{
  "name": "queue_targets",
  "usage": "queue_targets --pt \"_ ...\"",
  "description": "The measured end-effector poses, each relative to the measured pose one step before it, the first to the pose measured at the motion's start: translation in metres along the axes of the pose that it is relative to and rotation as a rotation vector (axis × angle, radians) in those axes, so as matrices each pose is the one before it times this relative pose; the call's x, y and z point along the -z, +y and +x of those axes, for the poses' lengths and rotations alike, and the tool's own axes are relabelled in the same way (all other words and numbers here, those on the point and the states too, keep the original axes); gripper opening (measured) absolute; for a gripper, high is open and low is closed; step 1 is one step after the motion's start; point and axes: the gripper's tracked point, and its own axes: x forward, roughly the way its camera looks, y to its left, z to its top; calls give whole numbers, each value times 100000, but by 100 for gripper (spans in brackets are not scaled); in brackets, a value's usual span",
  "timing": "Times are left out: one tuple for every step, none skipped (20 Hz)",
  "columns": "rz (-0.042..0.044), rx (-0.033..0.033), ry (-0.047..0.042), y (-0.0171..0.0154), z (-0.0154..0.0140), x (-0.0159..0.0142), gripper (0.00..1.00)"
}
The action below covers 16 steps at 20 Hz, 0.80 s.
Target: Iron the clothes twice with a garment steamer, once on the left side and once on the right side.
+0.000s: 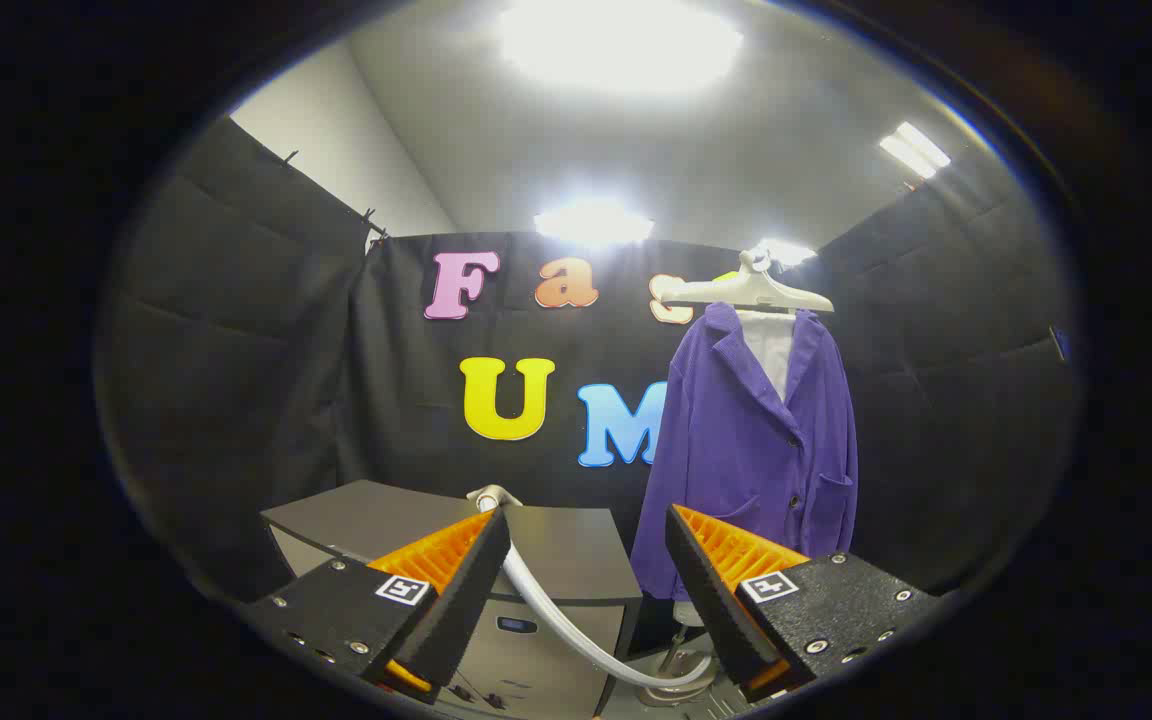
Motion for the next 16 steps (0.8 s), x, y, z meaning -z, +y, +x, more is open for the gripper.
queue_targets --pt "1072 779 -120 -118 -88 -67 96" --pt "944 436 -452 -22 -65 1 96" --pt "340 273 -119 24 -99 16 96" --pt "-240 346 81 -95 -82 252 96" --pt "-561 161 285 -24 -192 190 96" --pt "-616 51 243 103 -134 287 96" --pt "-249 185 615 14 -182 225 96" --pt "190 -385 574 256 -83 344 96" --pt "511 -562 534 261 -195 214 96" --pt "504 -392 463 161 -139 232 96" --pt "107 -389 -47 98 -143 81 96" --pt "-718 106 -399 -135 -122 -52 96" --pt "-1325 192 -342 -123 -96 -127 96" --pt "-1241 -193 -169 54 2 -103 96" --pt "-903 -263 453 -7 83 88 96" --pt "-273 397 387 -246 121 104 96"
